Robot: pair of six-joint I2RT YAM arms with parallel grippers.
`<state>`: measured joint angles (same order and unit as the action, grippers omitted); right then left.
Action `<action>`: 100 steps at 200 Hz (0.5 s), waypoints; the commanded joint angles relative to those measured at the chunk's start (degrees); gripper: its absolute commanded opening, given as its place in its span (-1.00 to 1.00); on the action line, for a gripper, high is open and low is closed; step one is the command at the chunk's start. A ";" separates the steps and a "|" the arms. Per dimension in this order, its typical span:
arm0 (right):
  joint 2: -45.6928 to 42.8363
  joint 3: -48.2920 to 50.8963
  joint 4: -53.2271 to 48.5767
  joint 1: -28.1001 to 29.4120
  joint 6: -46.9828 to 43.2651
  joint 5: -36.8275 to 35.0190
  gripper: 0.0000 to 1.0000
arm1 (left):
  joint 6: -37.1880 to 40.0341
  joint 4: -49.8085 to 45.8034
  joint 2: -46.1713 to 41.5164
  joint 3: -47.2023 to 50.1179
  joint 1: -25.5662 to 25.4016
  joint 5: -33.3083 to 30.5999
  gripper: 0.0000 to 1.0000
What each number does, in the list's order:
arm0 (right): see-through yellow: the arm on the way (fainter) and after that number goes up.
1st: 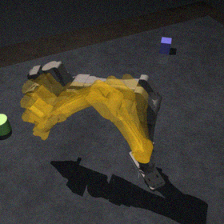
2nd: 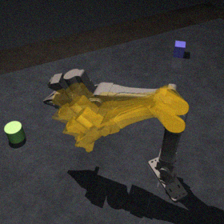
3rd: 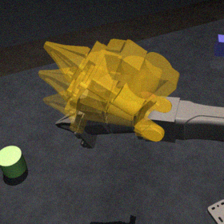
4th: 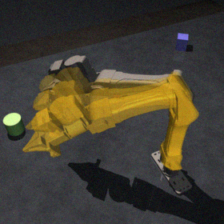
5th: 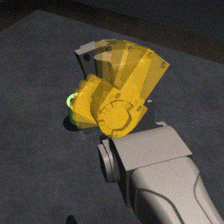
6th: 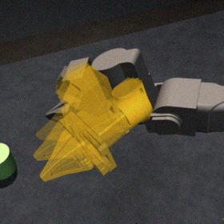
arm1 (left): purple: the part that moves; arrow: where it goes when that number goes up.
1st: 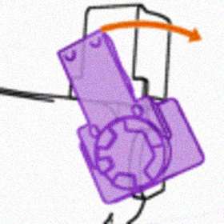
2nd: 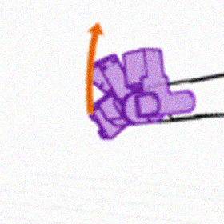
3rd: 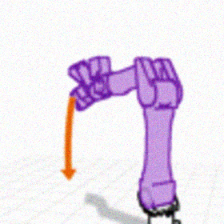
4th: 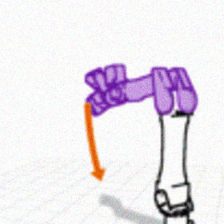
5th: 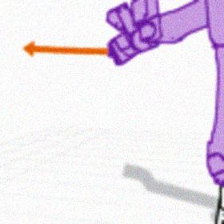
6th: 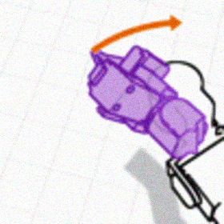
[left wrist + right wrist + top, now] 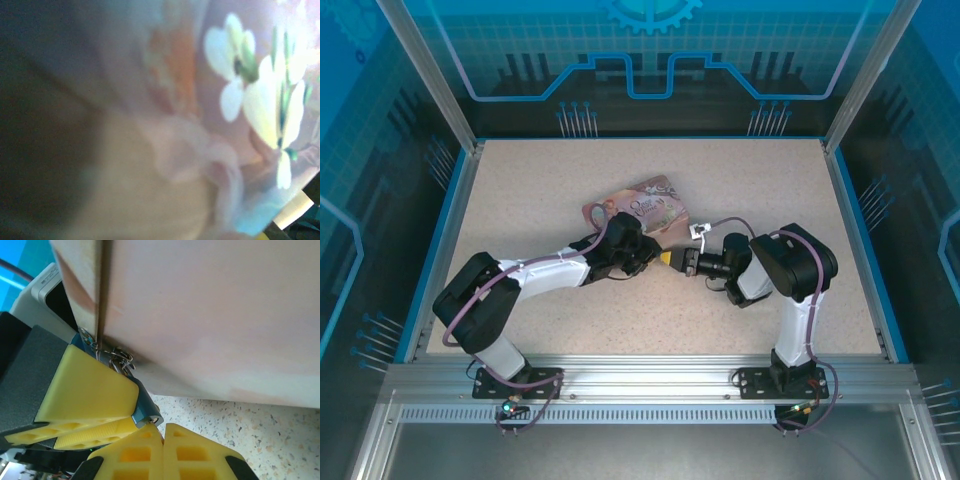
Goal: Unlock a padlock with a key
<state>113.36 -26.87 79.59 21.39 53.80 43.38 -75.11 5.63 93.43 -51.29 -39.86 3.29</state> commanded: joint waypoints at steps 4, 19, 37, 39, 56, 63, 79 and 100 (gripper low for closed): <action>-1.70 0.37 1.78 1.02 8.36 -2.54 -1.00 | -1.44 2.25 -0.94 -1.93 -0.22 2.87 -1.00; -2.17 0.58 1.52 1.19 11.46 -3.38 -1.00 | -1.44 2.68 -0.97 -1.74 -0.18 2.93 -1.00; -2.51 0.80 1.71 1.25 15.26 -4.26 -1.00 | -1.45 3.07 -0.92 -1.63 -0.18 3.04 -1.00; -2.53 0.84 1.69 1.21 15.74 -4.31 -1.00 | -1.44 3.12 -0.96 -1.62 -0.23 3.04 -1.00; -2.78 0.86 1.72 1.26 19.71 -5.12 -1.00 | -1.48 3.54 -1.00 -1.40 -0.22 3.16 -1.00; -2.60 0.83 1.59 1.23 21.58 -5.41 -1.00 | -1.52 3.83 -1.04 -1.23 -0.22 3.13 -1.00; -2.18 0.86 1.79 1.28 26.26 -6.23 -1.00 | -1.63 4.50 -1.05 -0.94 -0.23 3.14 -1.00; -1.56 0.77 1.79 1.46 31.93 -6.92 -1.00 | -1.89 5.25 -0.88 -0.57 -0.25 3.30 -1.00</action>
<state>112.18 -25.96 79.88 21.85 75.72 40.29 -75.13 6.76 93.43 -51.29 -39.62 3.29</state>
